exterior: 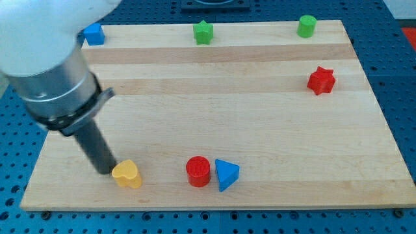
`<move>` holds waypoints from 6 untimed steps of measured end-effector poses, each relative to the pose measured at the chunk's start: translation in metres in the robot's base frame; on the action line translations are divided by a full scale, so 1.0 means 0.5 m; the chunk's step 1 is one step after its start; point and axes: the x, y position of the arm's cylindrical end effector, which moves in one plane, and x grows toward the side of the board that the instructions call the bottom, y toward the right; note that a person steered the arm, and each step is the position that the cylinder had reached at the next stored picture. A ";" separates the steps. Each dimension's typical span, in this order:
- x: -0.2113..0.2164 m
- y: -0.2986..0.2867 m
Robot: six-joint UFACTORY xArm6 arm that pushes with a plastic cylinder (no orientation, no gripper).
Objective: Slightly push the yellow heart to the right
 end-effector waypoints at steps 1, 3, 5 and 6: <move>0.049 -0.036; 0.024 0.024; 0.011 0.113; 0.030 0.093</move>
